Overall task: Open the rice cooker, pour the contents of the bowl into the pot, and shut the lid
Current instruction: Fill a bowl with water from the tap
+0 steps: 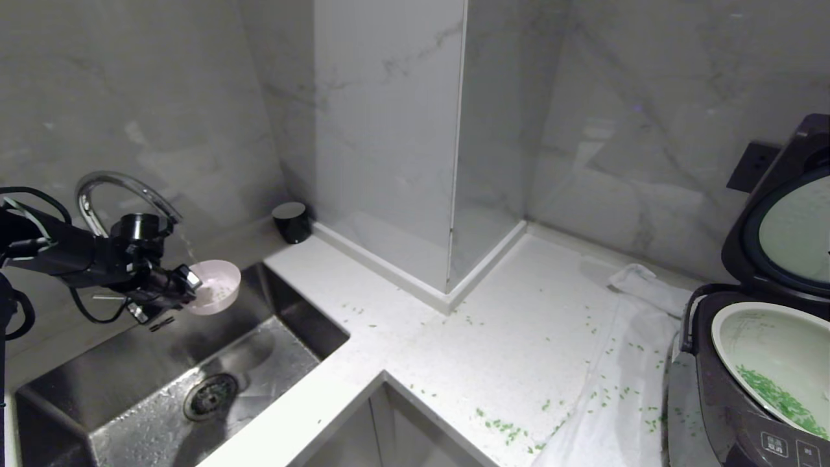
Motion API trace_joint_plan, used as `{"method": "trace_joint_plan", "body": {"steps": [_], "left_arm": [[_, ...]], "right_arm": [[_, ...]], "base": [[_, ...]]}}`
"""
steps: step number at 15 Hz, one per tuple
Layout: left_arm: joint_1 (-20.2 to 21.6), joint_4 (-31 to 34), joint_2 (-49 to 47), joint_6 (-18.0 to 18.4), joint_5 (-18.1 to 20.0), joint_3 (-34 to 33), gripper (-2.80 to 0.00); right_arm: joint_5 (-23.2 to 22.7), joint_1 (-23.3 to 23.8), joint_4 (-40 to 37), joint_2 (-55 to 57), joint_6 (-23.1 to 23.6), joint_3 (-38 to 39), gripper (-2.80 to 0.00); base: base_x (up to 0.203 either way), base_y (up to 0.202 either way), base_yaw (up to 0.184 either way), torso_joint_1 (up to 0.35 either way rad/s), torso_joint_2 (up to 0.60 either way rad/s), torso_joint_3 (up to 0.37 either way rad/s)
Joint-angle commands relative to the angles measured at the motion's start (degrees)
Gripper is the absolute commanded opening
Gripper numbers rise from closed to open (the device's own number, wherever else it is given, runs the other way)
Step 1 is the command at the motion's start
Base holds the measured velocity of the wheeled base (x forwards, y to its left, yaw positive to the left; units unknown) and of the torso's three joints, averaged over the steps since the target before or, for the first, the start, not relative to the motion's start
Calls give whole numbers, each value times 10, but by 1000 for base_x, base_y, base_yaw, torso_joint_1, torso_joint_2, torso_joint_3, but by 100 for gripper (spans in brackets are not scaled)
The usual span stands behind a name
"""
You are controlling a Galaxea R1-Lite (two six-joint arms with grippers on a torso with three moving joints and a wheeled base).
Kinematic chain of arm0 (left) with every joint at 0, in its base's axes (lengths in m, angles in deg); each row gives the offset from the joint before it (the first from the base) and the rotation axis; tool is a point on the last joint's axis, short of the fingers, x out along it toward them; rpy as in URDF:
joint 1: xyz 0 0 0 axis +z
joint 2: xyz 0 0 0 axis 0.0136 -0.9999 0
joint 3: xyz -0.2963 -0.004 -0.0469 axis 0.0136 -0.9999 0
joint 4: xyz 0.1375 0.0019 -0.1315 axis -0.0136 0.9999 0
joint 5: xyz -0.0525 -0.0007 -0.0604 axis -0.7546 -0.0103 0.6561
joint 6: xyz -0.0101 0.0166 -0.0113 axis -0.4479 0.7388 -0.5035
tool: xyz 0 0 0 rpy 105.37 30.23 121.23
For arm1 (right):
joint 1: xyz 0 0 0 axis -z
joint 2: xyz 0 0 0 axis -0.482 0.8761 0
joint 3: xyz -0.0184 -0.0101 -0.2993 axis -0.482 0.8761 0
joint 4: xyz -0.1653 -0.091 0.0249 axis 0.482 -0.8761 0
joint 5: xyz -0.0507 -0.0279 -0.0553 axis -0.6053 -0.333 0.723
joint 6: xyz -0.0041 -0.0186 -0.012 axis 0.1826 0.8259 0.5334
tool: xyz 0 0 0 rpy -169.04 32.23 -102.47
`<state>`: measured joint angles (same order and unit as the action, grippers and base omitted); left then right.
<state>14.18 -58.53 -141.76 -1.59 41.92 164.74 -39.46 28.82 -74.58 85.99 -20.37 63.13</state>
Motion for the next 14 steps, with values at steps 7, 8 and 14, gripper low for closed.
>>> {"method": "trace_joint_plan", "body": {"steps": [7, 8, 14], "left_arm": [[7, 1, -5, 1, -2, 7, -280], [5, 3, -5, 2, -2, 0, -280], [1, 2, 2, 1, 1, -24, -280]], "right_arm": [[0, 0, 0, 0, 0, 1, -280], [0, 0, 0, 0, 0, 1, -280], [0, 0, 0, 0, 0, 1, -280]], "base": [[0, 0, 0, 0, 0, 0], [0, 0, 0, 0, 0, 0], [0, 0, 0, 0, 0, 0]]}}
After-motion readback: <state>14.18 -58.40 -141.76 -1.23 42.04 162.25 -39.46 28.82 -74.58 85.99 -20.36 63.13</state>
